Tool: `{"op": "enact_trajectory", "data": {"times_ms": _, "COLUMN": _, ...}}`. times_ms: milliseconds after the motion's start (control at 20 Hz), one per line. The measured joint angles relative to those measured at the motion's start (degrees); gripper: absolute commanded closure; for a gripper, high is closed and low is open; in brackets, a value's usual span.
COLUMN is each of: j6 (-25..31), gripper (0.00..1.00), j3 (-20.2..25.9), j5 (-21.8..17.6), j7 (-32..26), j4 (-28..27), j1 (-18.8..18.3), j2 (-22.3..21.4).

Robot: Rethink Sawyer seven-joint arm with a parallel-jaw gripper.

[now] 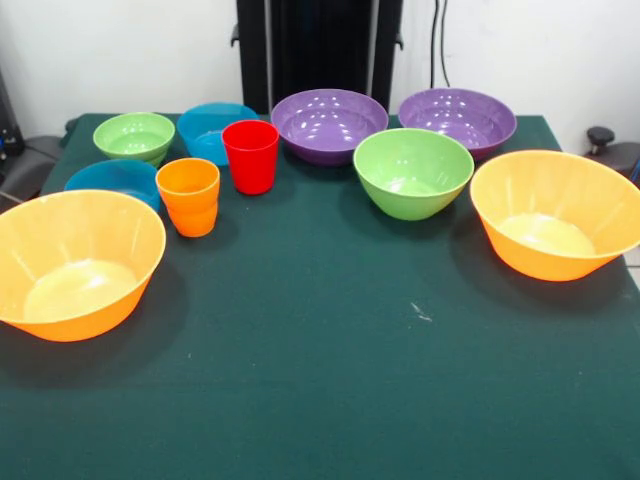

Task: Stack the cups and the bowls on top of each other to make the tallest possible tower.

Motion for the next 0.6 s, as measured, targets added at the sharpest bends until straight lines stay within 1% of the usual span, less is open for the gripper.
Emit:
{"op": "enact_trajectory", "data": {"times_ms": 150, "j6": 0.0, "gripper": 0.00, "j3": 0.9, "j5": 0.0, "j7": 0.0, "j4": -0.2, "j1": -0.8, "j2": 1.4}}
{"op": "enact_trajectory", "data": {"times_ms": 300, "j6": -0.1, "gripper": 0.00, "j3": 1.7, "j5": 0.0, "j7": 0.0, "j4": -0.9, "j1": -0.8, "j2": 3.2}}
{"op": "enact_trajectory", "data": {"times_ms": 600, "j6": -2.3, "gripper": 0.00, "j3": 2.9, "j5": 0.0, "j7": 0.0, "j4": -2.8, "j1": -0.8, "j2": 7.8}}
